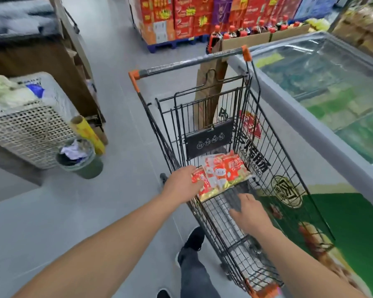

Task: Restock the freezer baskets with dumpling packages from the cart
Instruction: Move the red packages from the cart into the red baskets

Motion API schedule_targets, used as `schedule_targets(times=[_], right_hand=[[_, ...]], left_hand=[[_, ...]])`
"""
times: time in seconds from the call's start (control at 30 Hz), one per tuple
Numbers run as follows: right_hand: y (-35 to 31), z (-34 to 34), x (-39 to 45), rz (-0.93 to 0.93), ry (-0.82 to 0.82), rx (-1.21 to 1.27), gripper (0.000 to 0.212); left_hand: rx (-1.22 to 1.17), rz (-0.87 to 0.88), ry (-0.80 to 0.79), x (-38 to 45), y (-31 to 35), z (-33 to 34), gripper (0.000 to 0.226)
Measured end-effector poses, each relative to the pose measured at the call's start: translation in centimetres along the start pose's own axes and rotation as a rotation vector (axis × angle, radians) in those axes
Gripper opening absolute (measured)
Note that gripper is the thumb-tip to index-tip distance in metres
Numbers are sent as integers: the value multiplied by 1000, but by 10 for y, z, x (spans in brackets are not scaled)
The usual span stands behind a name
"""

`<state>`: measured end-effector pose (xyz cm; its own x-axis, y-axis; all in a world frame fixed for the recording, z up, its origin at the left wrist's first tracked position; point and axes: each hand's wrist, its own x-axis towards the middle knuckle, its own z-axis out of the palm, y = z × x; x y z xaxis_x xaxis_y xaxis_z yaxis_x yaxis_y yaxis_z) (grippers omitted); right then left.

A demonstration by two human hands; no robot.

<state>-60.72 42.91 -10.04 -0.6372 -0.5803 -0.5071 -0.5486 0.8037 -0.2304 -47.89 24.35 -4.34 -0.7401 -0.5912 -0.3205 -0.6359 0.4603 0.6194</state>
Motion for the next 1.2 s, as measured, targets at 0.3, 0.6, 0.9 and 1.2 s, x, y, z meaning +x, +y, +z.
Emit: schedule_targets(times=[0.3, 0.6, 0.9, 1.2], right_hand=[[13, -12, 111, 75, -120, 157, 59], [39, 29, 178, 253, -280, 285, 63], [59, 102, 265, 533, -367, 635, 64], [58, 124, 310, 899, -100, 1221, 12]], left_hand=[[120, -11, -185, 115, 1, 34, 51], [198, -19, -400, 204, -20, 106, 52], [289, -32, -588, 284, -68, 196, 53], [32, -366, -472, 335, -84, 227, 22]])
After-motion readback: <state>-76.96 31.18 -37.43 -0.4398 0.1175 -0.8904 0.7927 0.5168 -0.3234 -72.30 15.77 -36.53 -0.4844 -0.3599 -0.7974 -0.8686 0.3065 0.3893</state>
